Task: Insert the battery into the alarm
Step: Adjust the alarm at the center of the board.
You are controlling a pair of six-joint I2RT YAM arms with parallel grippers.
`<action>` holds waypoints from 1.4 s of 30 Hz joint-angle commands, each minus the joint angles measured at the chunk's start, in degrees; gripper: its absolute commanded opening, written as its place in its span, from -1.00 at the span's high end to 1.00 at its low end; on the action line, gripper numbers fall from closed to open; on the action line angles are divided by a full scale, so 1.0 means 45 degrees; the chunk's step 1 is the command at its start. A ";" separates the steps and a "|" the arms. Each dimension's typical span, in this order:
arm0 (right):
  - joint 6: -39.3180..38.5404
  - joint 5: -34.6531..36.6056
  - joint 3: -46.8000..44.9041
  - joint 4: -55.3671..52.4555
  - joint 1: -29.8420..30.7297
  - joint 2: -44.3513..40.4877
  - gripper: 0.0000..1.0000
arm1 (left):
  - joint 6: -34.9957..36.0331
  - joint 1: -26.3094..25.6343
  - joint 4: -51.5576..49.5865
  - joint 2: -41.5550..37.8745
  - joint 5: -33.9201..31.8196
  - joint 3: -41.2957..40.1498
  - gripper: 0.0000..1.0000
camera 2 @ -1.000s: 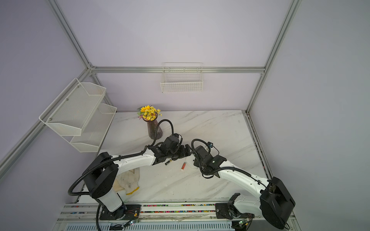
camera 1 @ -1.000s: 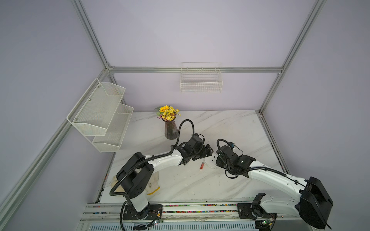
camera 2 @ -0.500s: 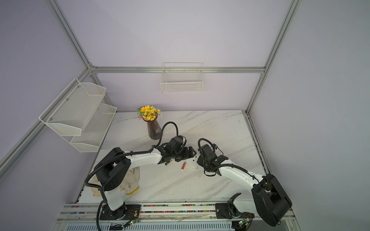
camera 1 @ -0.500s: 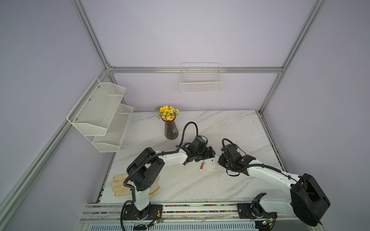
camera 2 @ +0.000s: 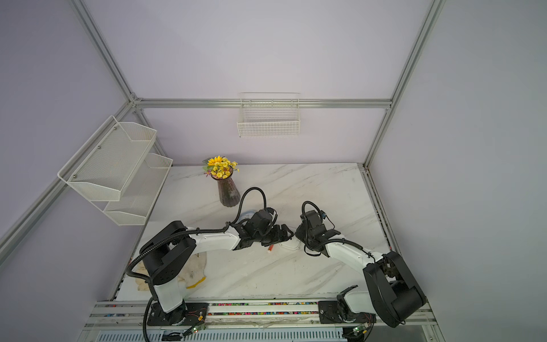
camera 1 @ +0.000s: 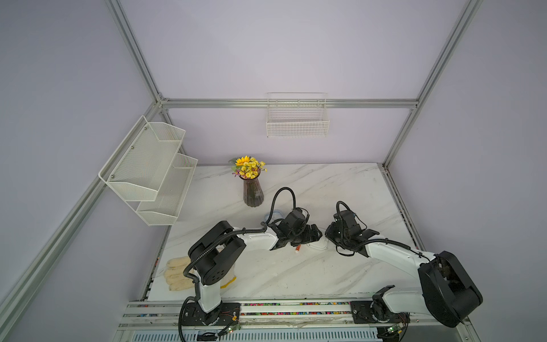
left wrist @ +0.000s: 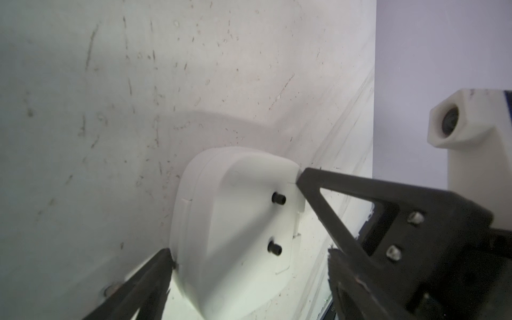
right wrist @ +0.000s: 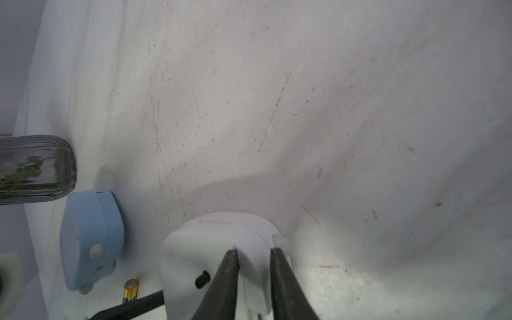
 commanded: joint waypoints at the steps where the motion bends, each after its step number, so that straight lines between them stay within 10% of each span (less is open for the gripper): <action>1: -0.0275 -0.0307 -0.0030 0.0496 -0.0227 0.0529 0.51 | -0.0411 -0.0195 0.0971 -0.0660 0.0137 -0.0086 -0.73; 16: -0.2062 -0.0031 0.0810 -0.2127 -0.0329 -0.1064 0.64 | 0.0892 -0.0163 -0.1175 -0.0907 -0.2047 0.0480 -0.54; 42: -0.2343 0.0114 0.0977 -0.1831 0.0696 0.0196 0.69 | 0.0961 -0.0044 -0.1307 0.0592 -0.1468 0.1324 -0.16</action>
